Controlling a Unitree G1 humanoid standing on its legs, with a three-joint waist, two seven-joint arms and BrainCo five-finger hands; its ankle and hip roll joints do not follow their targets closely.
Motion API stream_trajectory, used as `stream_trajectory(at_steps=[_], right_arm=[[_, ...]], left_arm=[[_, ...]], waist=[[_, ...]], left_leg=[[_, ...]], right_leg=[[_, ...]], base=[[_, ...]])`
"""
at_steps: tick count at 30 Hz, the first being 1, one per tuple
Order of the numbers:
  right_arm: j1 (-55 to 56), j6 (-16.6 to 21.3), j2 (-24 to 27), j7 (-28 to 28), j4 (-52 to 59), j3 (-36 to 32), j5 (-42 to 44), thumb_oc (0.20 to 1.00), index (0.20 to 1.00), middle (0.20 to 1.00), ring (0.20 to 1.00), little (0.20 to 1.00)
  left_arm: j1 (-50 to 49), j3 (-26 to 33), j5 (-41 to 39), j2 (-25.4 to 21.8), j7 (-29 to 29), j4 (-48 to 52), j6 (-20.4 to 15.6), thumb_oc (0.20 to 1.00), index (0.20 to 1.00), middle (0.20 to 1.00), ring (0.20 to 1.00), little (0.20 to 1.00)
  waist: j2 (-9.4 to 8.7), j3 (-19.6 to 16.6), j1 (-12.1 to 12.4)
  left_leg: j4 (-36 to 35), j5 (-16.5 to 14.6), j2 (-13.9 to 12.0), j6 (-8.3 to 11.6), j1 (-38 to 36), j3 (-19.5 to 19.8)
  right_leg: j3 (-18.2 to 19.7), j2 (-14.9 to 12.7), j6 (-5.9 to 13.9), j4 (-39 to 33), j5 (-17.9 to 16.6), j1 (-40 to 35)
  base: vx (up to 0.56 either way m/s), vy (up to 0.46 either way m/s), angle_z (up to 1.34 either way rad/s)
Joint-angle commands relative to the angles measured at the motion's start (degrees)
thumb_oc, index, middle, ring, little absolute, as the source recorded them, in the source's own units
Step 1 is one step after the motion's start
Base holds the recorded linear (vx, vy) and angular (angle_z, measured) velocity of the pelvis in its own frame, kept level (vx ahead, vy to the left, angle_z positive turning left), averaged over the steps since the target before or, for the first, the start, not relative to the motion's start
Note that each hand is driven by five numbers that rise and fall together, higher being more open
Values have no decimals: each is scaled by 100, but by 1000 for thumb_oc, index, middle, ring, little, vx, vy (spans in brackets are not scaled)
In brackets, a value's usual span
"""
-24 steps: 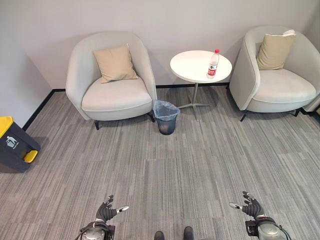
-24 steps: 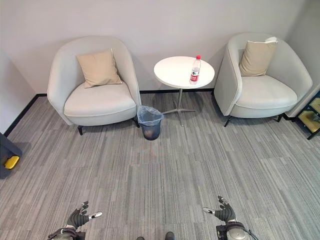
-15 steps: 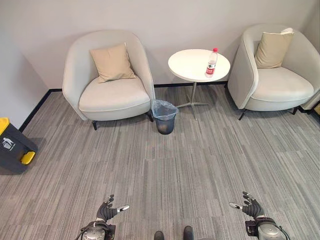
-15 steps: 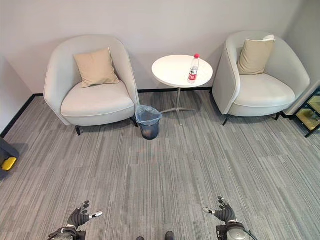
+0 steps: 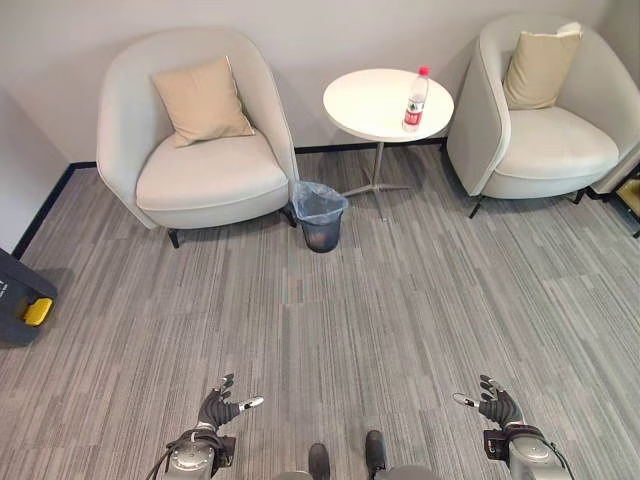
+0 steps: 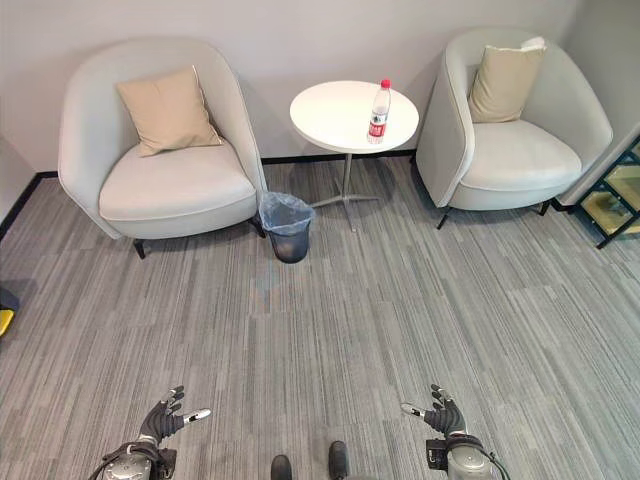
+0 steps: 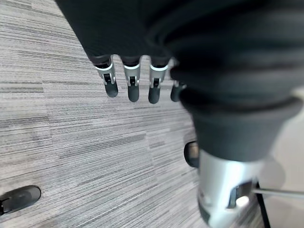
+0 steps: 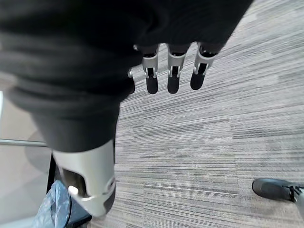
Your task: Gather garbage on tea table into small bin, then transfer packed bag to large trash can.
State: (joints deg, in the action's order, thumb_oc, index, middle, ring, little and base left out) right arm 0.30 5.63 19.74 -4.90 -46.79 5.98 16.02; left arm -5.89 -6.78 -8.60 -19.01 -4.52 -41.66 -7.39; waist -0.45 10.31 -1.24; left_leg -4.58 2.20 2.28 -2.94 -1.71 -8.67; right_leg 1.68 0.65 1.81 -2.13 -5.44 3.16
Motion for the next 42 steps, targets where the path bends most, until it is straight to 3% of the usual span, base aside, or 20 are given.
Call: stream_trajectory(at_steps=[1, 5, 10, 14, 16, 18, 19, 20, 22, 25, 27, 28, 32, 35, 38, 40, 42], right_arm=[[-285, 152, -27, -54, 227, -45, 183, 1000, 1000, 1000, 1000, 1000], [-290, 163, -36, -43, 320, 33, 111, 1000, 1000, 1000, 1000, 1000], [-478, 155, -39, -27, 460, 288, -31, 1000, 1000, 1000, 1000, 1000], [-268, 199, -18, -16, 662, 244, -33, 1000, 1000, 1000, 1000, 1000], [-227, 214, 4, -24, 634, 211, -30, 1000, 1000, 1000, 1000, 1000], [-124, 275, 88, -17, 747, 218, 38, 1000, 1000, 1000, 1000, 1000], [-138, 288, 101, -24, 711, 248, 45, 1000, 1000, 1000, 1000, 1000], [-155, 270, 115, -40, 676, 265, 44, 1000, 1000, 1000, 1000, 1000], [-185, 240, 147, -37, 654, 314, 15, 1000, 1000, 1000, 1000, 1000], [-106, 219, 224, 0, 721, 310, -28, 1000, 1000, 1000, 1000, 1000], [-114, 219, 198, -5, 647, 330, -5, 1000, 1000, 1000, 1000, 1000], [-116, 197, 151, -55, 549, 359, -23, 1000, 1000, 1000, 1000, 1000], [-64, 167, 89, -48, 644, 347, -62, 1000, 1000, 1000, 1000, 1000], [-15, 139, 30, 20, 721, 362, -147, 1000, 1000, 1000, 1000, 1000], [-7, 139, -28, 54, 707, 409, -201, 1000, 1000, 1000, 1000, 1000], [1, 141, -106, 122, 727, 486, -269, 1000, 1000, 1000, 1000, 1000], [-73, 134, -147, 160, 798, 537, -285, 1000, 1000, 1000, 1000, 1000]], left_arm=[[173, -29, -54, -248, -66, 125, -189, 1000, 1000, 1000, 1000, 1000], [156, -29, -57, -199, -110, 120, -213, 1000, 1000, 1000, 1000, 1000], [214, -64, -183, -110, -128, 3, -223, 1000, 1000, 1000, 1000, 1000], [219, -137, -145, -74, -95, 66, -257, 1000, 1000, 1000, 1000, 1000], [240, -153, -144, -41, -96, 16, -257, 1000, 1000, 1000, 1000, 1000], [317, -269, -236, 35, -17, 45, -254, 1000, 1000, 1000, 1000, 1000], [358, -301, -250, 56, -16, 14, -254, 1000, 1000, 1000, 1000, 1000], [408, -353, -254, 78, -4, -34, -243, 1000, 1000, 1000, 1000, 1000], [488, -430, -246, 104, -15, -26, -222, 1000, 1000, 1000, 1000, 1000], [355, -525, -260, 68, 83, 311, -211, 1000, 1000, 1000, 1000, 1000], [296, -527, -280, 53, 79, 349, -199, 1000, 1000, 1000, 1000, 1000], [279, -527, -257, 28, 71, 344, -168, 1000, 1000, 1000, 1000, 1000], [240, -457, -220, 20, 62, 324, -149, 1000, 1000, 1000, 1000, 1000], [153, -380, -193, -14, 65, 312, -148, 1000, 1000, 1000, 1000, 1000], [112, -365, -195, -16, 60, 290, -168, 1000, 1000, 1000, 1000, 1000], [97, -383, -191, -81, 71, 372, -152, 1000, 1000, 1000, 1000, 1000], [142, -395, -193, -108, 80, 344, -152, 1000, 1000, 1000, 1000, 1000]], waist=[[-100, -24, -45], [-43, 50, -40], [21, 103, -69], [27, 35, -165], [62, -6, -194], [148, -29, -259], [133, -10, -256], [115, 32, -252], [43, 130, -179], [-84, 184, 2], [-73, 209, 120], [-62, 233, 246], [-101, 186, 331], [-117, 76, 398], [-218, 17, 489], [-405, -47, 533], [-440, -56, 516]], left_leg=[[870, -1127, 38, 62, 61, 717], [798, -1245, 26, 45, -169, 648], [509, -1369, -105, 185, -702, 373], [598, -1533, -180, 349, -920, 476], [719, -1449, -274, 457, -911, 502], [1877, -584, -685, 930, -443, 472], [2259, -382, -753, 992, -277, 467], [2523, -280, -807, 992, -106, 445], [2642, -434, -720, 866, 212, 421], [2022, -772, -498, 684, 855, 455], [1503, -400, -429, 734, 1158, 629], [836, 114, -493, 797, 1524, 582], [503, 257, -513, 792, 1738, 272], [797, 376, -554, 710, 1741, 184], [1191, 233, -423, 627, 1837, 289], [1440, -143, -256, 402, 1689, 156], [1409, -334, -167, 257, 1564, 148]], right_leg=[[-6, -578, 712, 1379, 903, 222], [-298, -668, 758, 1683, 843, 525], [-1243, -847, 713, 622, 346, 907], [-1253, -872, 630, 526, 319, 789], [-1267, -833, 563, 531, 334, 735], [-1336, -577, 230, 257, 621, 222], [-1331, -525, 143, 203, 698, 84], [-1337, -497, 78, 168, 785, -38], [-1272, -513, 43, 144, 924, -239], [-1192, -530, 79, 107, 1163, -544], [-1113, -421, 76, 102, 1282, -706], [-1029, -282, 75, 75, 1468, -1008], [-892, -261, 132, 148, 1650, -1309], [-691, -318, 189, 328, 1794, -1579], [-598, -471, 287, 490, 1775, -1642], [-470, -735, 530, 1129, 1412, -1452], [-359, -818, 684, 1808, 916, -1033]], base=[[49, 79, -25], [105, 0, -20], [243, -150, -59], [290, -211, 5], [204, -195, 16], [289, -384, 14], [248, -312, 56], [209, -202, 52], [211, -131, -23], [341, -81, -6], [463, -23, -5], [459, -2, -24], [368, 57, -19], [522, 182, -39], [361, 149, -47], [432, 237, -5], [263, 180, 10]])
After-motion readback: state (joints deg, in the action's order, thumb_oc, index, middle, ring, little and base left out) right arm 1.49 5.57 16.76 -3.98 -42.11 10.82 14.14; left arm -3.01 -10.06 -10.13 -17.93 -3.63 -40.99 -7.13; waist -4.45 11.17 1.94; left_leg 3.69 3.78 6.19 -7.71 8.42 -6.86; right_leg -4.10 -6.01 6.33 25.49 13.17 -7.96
